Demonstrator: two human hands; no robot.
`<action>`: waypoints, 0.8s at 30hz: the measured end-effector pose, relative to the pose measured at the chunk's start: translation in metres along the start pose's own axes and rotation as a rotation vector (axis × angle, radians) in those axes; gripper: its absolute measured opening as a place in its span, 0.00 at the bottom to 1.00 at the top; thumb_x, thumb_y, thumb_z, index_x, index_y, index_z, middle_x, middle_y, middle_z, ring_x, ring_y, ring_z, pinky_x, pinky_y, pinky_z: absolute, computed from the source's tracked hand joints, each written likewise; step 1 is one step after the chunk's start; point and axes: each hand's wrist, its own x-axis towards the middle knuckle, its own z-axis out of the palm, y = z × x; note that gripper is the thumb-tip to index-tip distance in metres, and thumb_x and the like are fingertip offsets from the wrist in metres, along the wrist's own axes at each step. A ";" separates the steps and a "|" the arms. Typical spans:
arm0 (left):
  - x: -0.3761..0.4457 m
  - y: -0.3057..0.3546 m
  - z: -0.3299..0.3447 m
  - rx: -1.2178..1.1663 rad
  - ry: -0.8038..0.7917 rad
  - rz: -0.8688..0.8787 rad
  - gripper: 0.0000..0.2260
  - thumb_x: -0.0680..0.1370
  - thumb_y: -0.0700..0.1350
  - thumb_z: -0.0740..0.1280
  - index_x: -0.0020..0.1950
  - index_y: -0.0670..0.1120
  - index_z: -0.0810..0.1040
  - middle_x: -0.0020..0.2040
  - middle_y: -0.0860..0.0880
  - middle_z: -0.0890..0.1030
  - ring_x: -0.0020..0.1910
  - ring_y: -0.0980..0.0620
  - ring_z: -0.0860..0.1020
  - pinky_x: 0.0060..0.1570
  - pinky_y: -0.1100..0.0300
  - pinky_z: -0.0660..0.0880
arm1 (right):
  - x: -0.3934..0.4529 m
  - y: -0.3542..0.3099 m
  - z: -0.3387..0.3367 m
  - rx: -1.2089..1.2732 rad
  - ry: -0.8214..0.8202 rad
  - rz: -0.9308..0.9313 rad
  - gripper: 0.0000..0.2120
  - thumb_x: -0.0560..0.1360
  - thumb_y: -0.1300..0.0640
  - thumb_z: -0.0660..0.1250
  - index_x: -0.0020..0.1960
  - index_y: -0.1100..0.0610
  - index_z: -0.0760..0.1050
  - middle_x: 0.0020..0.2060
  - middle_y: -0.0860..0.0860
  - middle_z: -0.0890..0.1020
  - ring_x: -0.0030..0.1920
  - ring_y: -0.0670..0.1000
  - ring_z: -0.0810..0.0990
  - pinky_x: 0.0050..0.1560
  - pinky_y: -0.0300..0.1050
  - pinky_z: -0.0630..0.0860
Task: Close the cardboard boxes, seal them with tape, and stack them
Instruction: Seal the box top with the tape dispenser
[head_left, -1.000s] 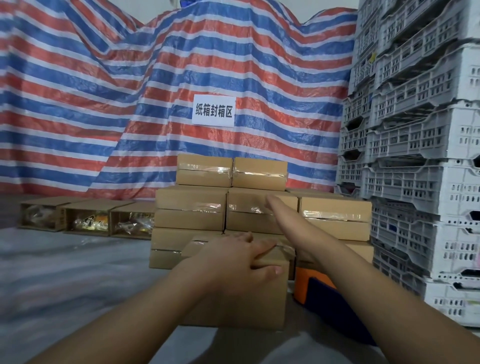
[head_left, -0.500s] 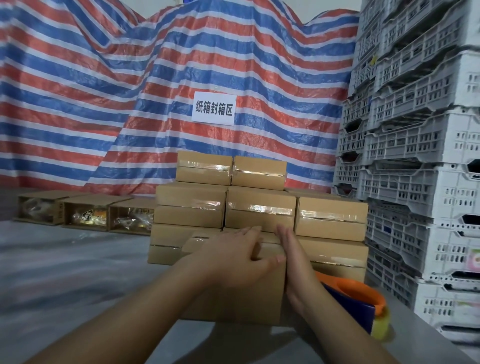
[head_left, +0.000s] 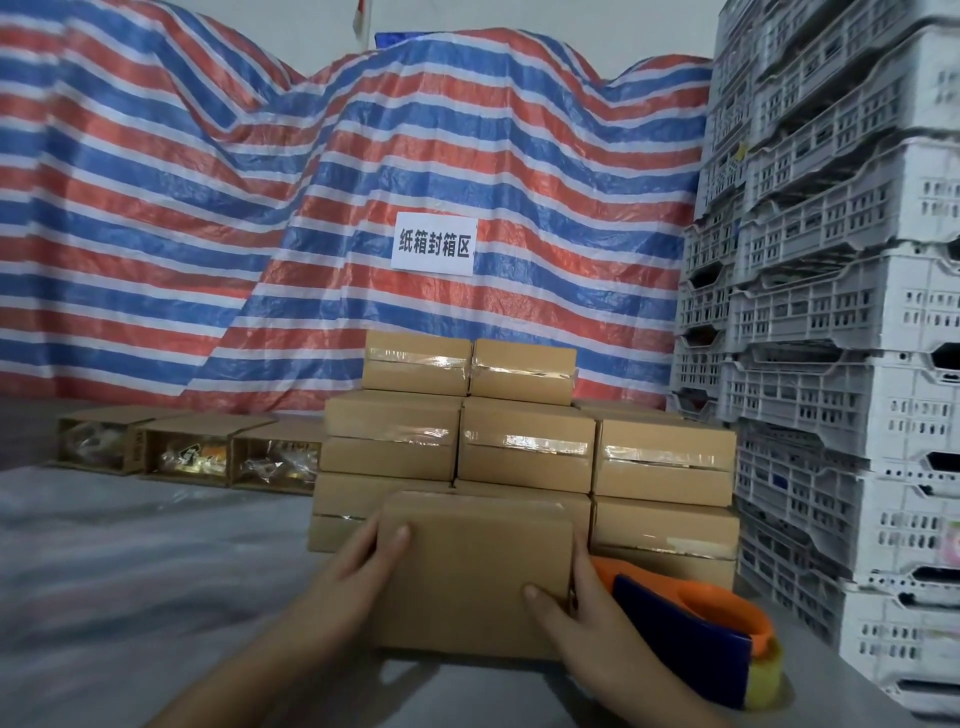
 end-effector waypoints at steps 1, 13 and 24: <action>-0.001 -0.005 0.003 -0.052 -0.011 -0.002 0.20 0.73 0.61 0.64 0.65 0.67 0.71 0.58 0.67 0.76 0.51 0.71 0.76 0.53 0.71 0.73 | 0.001 0.000 0.001 -0.010 0.012 0.002 0.40 0.79 0.52 0.67 0.68 0.27 0.38 0.59 0.30 0.66 0.60 0.35 0.66 0.64 0.38 0.64; -0.003 0.007 0.020 -0.142 0.149 0.045 0.13 0.79 0.52 0.64 0.63 0.58 0.75 0.50 0.58 0.82 0.49 0.59 0.79 0.42 0.62 0.75 | -0.004 -0.014 0.001 0.066 0.098 -0.054 0.37 0.77 0.48 0.69 0.71 0.29 0.47 0.59 0.32 0.68 0.57 0.33 0.70 0.55 0.29 0.72; 0.098 0.174 0.094 -0.140 0.242 0.329 0.12 0.78 0.62 0.65 0.42 0.56 0.76 0.43 0.58 0.80 0.44 0.59 0.78 0.38 0.62 0.73 | 0.058 -0.104 -0.137 0.264 0.444 -0.234 0.32 0.74 0.34 0.66 0.76 0.40 0.65 0.66 0.43 0.78 0.64 0.49 0.78 0.68 0.60 0.73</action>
